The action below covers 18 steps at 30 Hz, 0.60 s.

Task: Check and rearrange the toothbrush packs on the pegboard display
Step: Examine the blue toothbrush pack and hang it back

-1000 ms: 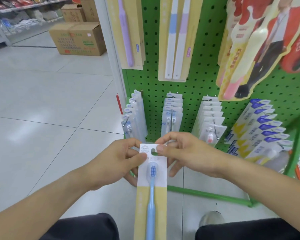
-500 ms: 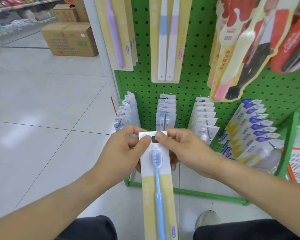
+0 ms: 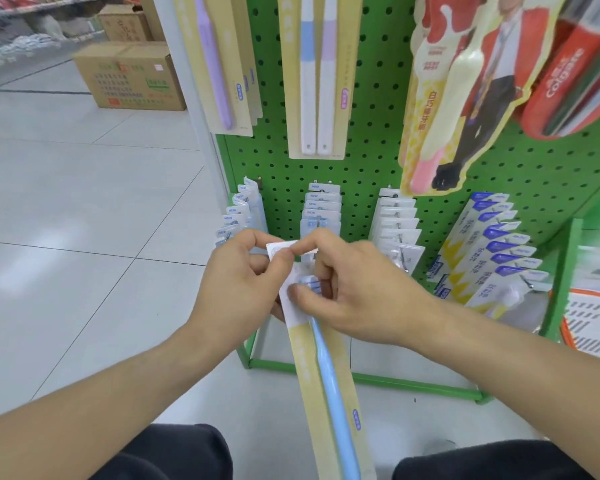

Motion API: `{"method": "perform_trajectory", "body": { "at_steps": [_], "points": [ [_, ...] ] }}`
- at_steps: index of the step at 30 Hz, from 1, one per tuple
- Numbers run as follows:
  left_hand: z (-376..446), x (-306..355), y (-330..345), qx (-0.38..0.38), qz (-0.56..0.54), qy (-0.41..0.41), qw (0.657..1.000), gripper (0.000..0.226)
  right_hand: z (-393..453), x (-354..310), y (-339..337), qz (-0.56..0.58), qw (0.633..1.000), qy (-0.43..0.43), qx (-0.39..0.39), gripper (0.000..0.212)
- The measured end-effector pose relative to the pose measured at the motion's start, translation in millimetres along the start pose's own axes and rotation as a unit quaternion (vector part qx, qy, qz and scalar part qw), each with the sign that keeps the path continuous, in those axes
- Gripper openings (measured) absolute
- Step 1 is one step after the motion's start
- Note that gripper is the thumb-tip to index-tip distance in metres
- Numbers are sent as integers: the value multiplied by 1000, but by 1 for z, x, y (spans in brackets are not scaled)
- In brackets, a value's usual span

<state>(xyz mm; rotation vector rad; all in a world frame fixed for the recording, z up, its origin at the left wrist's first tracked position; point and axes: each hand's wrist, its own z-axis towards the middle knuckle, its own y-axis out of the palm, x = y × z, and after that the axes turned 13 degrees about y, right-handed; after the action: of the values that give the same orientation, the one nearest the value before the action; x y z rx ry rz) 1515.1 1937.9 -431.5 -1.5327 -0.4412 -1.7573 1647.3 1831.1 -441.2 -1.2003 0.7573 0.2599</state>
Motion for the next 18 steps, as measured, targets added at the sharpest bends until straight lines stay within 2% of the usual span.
{"method": "perform_trajectory", "body": {
  "at_steps": [3,6,8,10,11,13,18],
  "points": [
    [0,3,1,-27,-71,-10,997,16,-5,3,-2,28,998,4,60,15],
    [-5,-1,3,-160,-30,-14,987,22,-11,15,1,119,987,84,71,18],
    [-9,-6,5,-211,3,4,978,20,-12,22,4,237,956,153,75,19],
    [-10,-11,5,-215,28,29,976,15,-13,23,6,337,921,183,62,16],
    [-10,-13,5,-211,47,41,975,16,-13,24,8,345,920,177,55,13],
    [-9,-16,5,-197,77,61,975,19,-14,26,11,332,930,150,47,7],
    [-7,-15,10,-133,43,65,988,13,-13,27,10,287,948,93,103,29]
  ]
}}
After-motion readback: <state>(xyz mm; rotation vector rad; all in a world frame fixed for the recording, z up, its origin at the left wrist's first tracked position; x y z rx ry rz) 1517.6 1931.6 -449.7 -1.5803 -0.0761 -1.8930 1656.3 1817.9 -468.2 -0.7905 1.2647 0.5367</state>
